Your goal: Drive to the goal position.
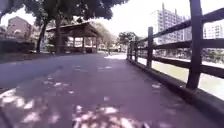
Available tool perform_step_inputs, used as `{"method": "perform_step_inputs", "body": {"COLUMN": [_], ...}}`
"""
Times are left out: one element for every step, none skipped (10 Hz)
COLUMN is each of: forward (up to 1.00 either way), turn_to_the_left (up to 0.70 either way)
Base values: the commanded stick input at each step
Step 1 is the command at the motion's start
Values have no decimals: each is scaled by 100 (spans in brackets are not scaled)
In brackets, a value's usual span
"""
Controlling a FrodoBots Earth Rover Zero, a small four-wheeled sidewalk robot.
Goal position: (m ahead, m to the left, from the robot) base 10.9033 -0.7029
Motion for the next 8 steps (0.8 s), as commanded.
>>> {"method": "perform_step_inputs", "body": {"forward": [100, 100, 100, 100, 100, 100, 100, 100], "turn_to_the_left": [0, 0, 0, 0, 0, 0, 0, 0]}}
